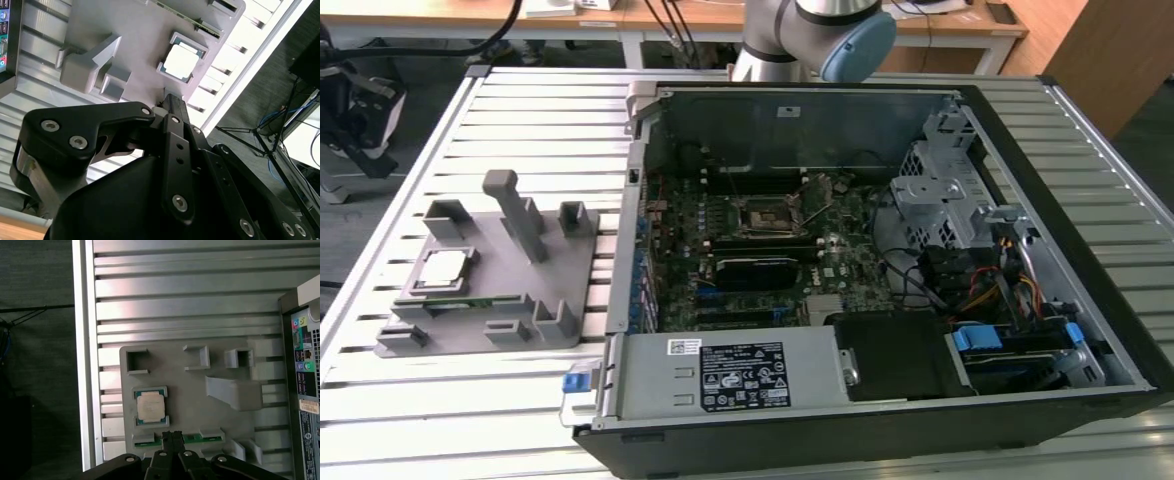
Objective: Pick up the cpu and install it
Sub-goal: 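Pick up the cpu and move it towards the insertion slot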
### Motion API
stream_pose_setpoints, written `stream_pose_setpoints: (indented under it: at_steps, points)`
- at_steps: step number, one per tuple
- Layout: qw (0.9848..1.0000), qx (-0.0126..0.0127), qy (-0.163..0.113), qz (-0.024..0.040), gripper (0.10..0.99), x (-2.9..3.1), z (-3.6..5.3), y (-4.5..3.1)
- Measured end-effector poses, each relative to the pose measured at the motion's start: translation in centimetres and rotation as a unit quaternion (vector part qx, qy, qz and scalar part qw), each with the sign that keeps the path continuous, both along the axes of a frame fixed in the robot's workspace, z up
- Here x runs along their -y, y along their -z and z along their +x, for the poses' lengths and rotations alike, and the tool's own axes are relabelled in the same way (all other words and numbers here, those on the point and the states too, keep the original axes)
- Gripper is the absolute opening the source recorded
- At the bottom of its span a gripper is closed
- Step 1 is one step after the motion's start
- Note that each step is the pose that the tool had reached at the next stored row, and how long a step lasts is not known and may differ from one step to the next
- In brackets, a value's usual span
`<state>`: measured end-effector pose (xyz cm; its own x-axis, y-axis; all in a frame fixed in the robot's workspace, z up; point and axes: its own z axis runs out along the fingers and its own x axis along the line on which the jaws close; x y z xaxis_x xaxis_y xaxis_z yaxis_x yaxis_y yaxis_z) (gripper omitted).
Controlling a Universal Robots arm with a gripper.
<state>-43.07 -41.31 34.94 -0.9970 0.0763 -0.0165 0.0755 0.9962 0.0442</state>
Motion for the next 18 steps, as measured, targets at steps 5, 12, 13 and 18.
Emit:
stream_pose_setpoints:
  at_steps: [5,12,13,18]
  points:
    - [1.0,0.0,0.0,0.0004,0.106,0.01,0.0,0.25]
    - [1.0,0.0,0.0,0.0004,0.106,0.02,0.0,0.74]
    - [1.0,0.0,0.0,0.0004,0.106,0.02,0.0,0.8]
    - [1.0,-0.0004,0.0,0.0003,0.114,0.08,0.02,1.1]
